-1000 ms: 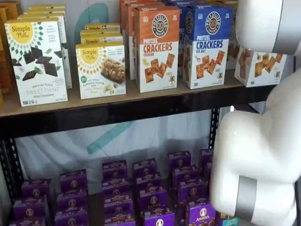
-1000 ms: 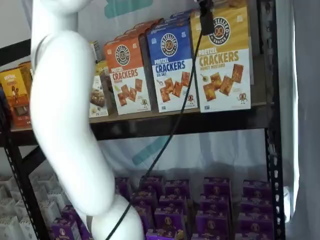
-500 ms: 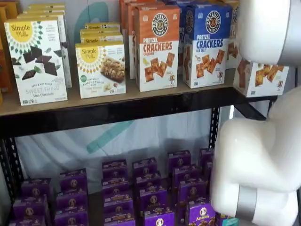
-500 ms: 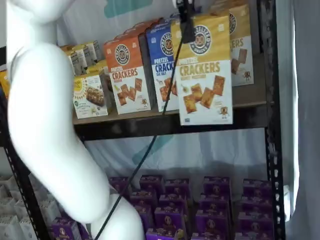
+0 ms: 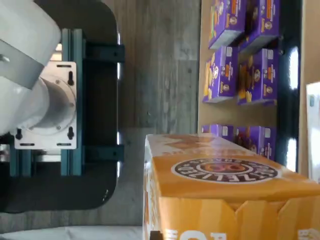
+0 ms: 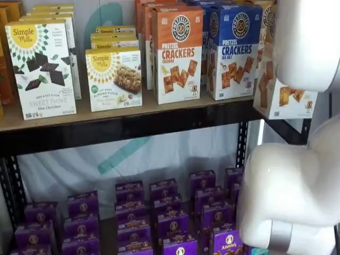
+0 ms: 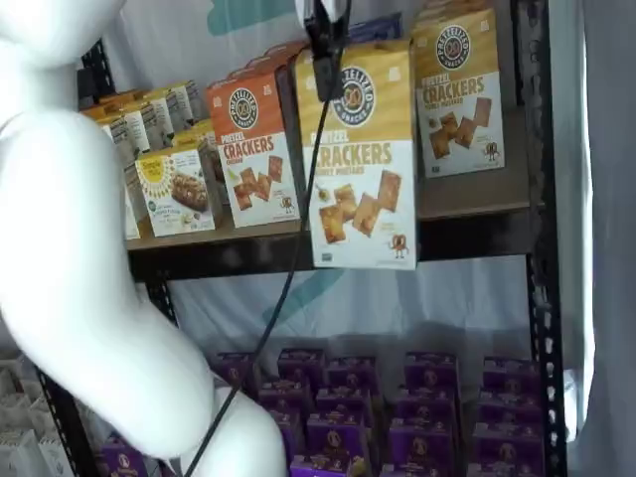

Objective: Retrieve the yellow and white box located on the top shelf, the sixth one from the left

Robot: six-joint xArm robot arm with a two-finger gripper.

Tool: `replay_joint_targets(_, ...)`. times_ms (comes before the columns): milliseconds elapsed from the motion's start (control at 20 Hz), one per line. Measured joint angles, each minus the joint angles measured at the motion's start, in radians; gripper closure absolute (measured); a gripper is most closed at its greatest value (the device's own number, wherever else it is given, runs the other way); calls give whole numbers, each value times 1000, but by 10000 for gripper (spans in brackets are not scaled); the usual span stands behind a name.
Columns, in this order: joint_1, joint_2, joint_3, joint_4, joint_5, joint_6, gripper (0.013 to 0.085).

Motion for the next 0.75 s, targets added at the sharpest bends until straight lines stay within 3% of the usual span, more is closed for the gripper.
replay_joint_targets(300, 71, -43, 20, 0, 48, 73, 370)
replay_joint_targets(750, 128, -80, 41, 7, 68, 136, 370)
